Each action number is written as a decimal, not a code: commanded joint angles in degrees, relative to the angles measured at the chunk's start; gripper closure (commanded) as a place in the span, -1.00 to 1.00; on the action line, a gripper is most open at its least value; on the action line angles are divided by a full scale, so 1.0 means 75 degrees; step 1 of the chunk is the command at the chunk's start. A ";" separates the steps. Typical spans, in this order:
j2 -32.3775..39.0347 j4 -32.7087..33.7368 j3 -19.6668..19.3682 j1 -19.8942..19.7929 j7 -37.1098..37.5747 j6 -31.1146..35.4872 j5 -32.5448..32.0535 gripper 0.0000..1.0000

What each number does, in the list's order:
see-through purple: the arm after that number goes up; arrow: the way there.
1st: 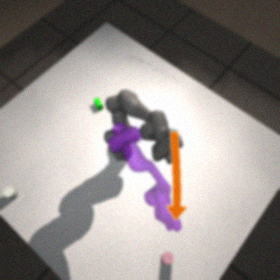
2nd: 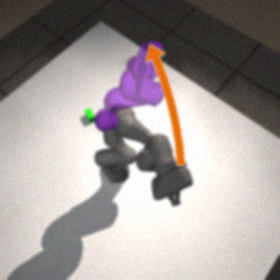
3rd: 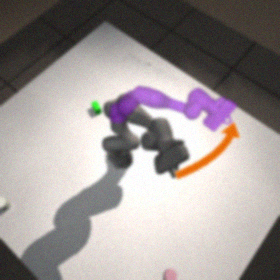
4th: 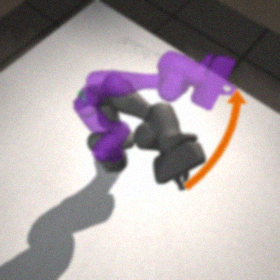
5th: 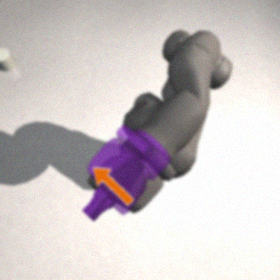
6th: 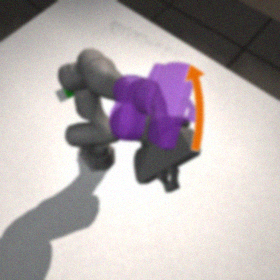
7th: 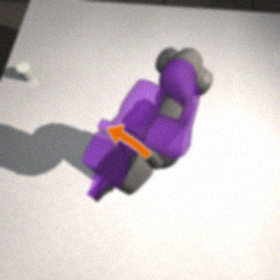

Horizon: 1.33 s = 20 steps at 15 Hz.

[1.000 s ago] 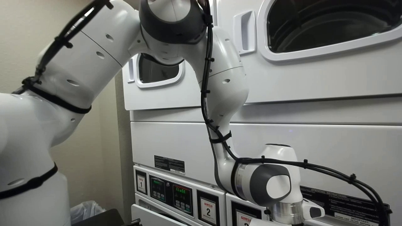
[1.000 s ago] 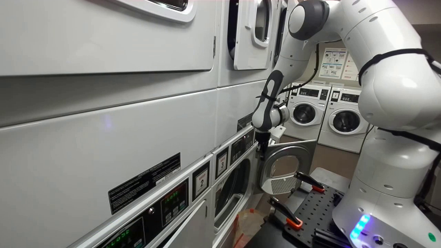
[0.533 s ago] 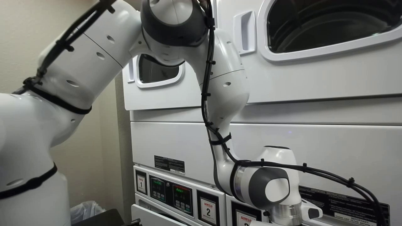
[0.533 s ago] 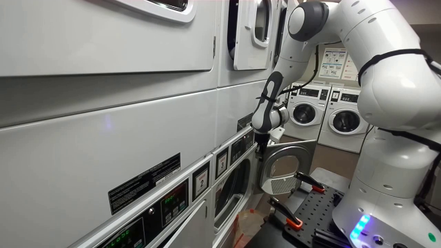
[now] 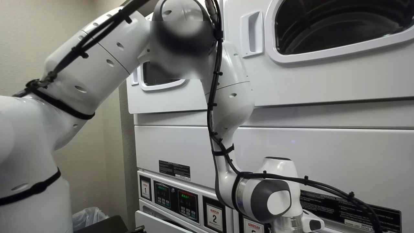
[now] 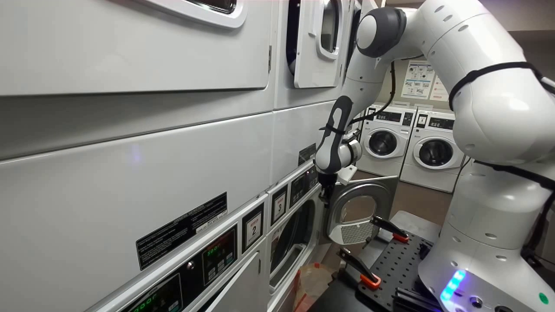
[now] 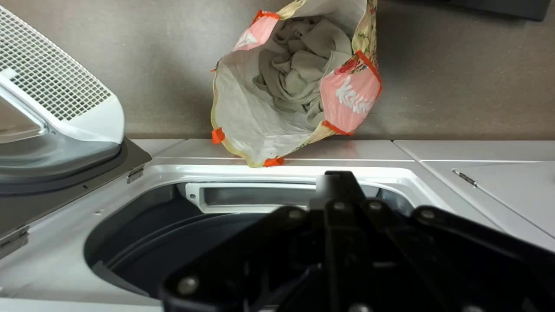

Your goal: Push the first of the three buttons on the washing machine

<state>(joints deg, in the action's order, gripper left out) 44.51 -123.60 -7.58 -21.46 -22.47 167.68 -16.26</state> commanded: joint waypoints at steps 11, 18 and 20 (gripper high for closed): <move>0.0868 -0.0147 -0.0564 0.0637 0.0957 0.2721 0.0194 1.00; 0.0788 -0.0113 -0.0339 0.0498 0.0760 0.2978 0.0006 1.00; 0.0769 -0.0109 -0.0298 0.0490 0.0713 0.3077 -0.0046 1.00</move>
<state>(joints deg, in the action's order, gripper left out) 51.41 -123.58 -10.74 -16.76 -15.72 188.86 -15.54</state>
